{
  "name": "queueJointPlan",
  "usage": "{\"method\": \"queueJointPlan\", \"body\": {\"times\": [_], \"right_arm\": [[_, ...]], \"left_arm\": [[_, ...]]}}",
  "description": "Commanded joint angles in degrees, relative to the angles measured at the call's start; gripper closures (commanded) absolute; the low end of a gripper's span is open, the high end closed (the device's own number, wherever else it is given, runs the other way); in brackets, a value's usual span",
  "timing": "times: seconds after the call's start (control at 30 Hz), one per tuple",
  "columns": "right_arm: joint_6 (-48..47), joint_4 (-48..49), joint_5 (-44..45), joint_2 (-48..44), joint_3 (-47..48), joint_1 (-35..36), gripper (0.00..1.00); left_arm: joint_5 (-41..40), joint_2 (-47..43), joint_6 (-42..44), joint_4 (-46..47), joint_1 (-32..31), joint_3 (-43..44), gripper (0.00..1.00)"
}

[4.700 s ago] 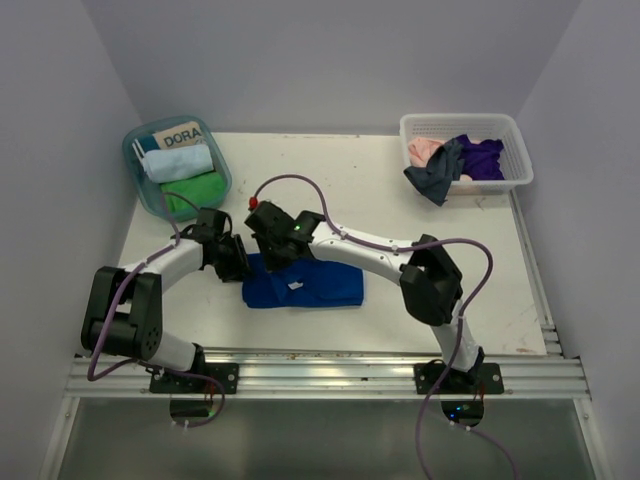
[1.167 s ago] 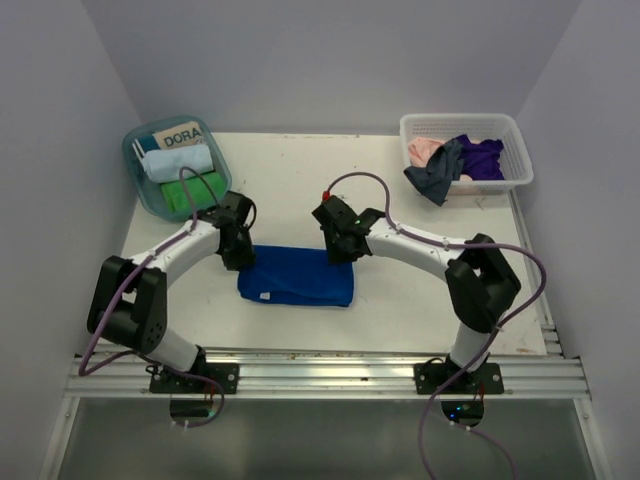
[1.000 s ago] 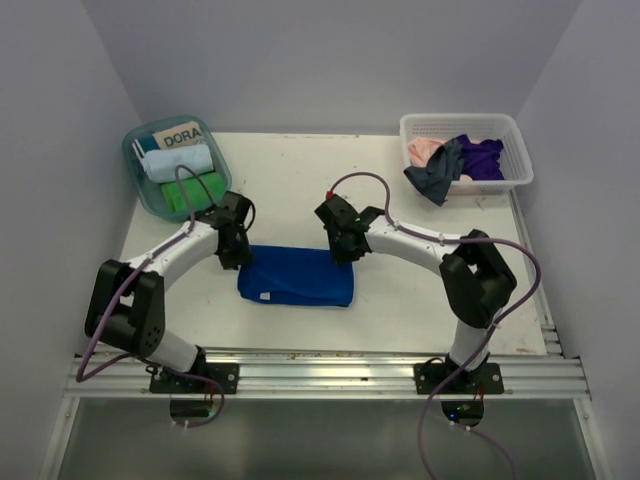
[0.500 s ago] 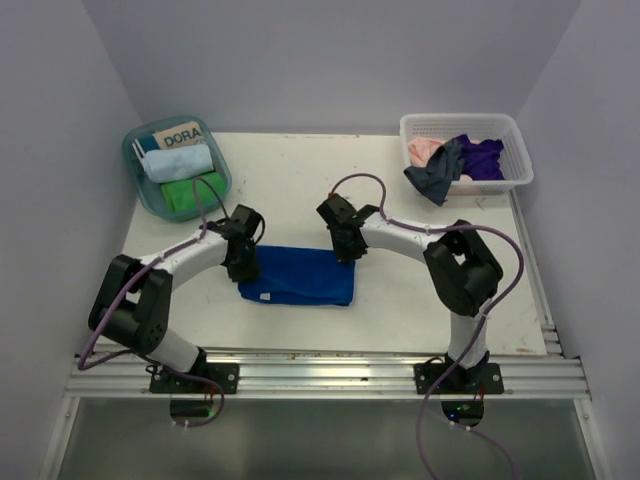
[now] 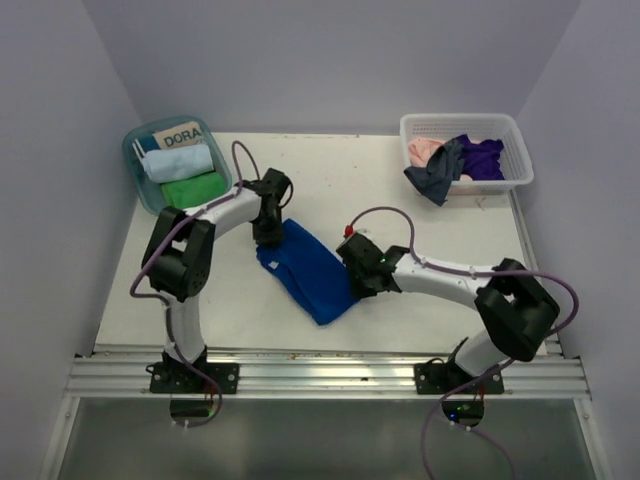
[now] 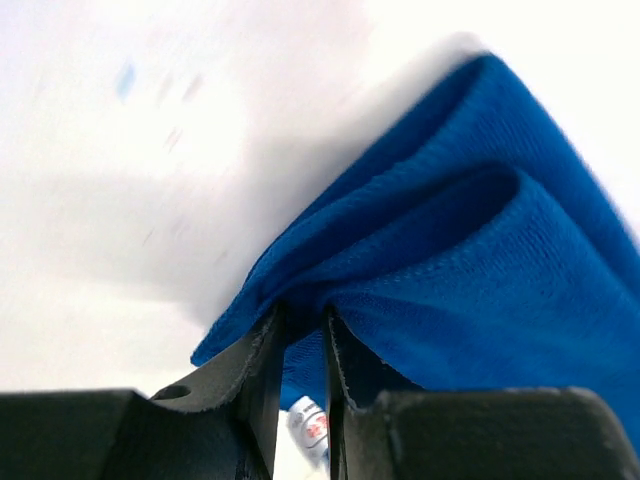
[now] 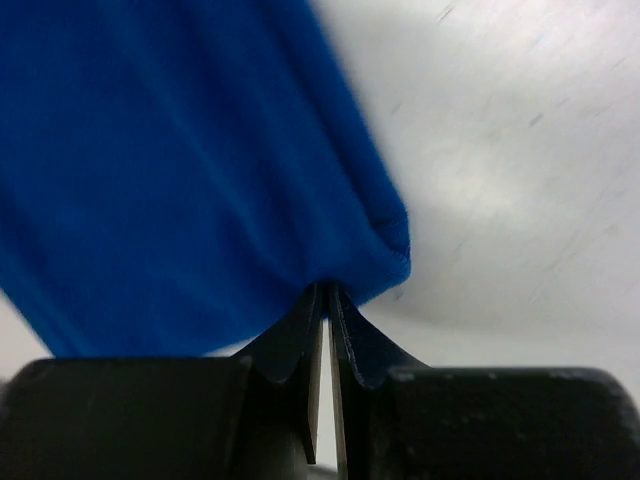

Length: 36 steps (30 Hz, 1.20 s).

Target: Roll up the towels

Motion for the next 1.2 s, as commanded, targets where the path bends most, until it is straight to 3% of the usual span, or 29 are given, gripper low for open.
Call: {"method": "queueJointPlan", "body": {"times": [0.0, 0.07, 0.17, 0.3, 0.5, 0.73, 0.9, 1.17], "right_arm": [[6.3, -5.3, -1.7, -5.8, -0.8, 6.0, 0.89], [6.3, -8.9, 0.3, -6.9, 1.0, 8.0, 0.89], [5.3, -12.1, 5.5, -10.7, 4.0, 8.0, 0.86], [2.5, -11.4, 8.4, -13.4, 6.1, 7.7, 0.79], [0.1, -8.7, 4.1, -8.1, 7.3, 4.7, 0.8], [-2.5, -4.2, 0.2, -2.9, 8.7, 0.7, 0.8], [-3.8, -2.6, -1.3, 0.9, 7.3, 0.7, 0.82], [0.3, 2.2, -5.1, 2.9, 0.6, 2.1, 0.85]], "left_arm": [[-2.4, 9.6, 4.0, 1.5, -3.4, 12.3, 0.75], [-3.8, 12.9, 5.1, -2.3, -5.6, 23.0, 0.75], [-6.6, 14.3, 5.6, -6.4, -7.8, 30.9, 0.71], [-7.3, 8.6, 5.5, -6.1, -7.5, 31.5, 0.67], [-3.6, -0.3, 2.6, -4.0, -7.5, 22.9, 0.65], [4.8, -6.9, -1.9, 5.7, -7.5, 4.0, 0.69], [4.7, -3.7, -1.6, 8.8, -7.5, 1.0, 0.7], [3.6, 5.7, 2.1, 9.8, -3.7, 6.6, 0.73]]}}
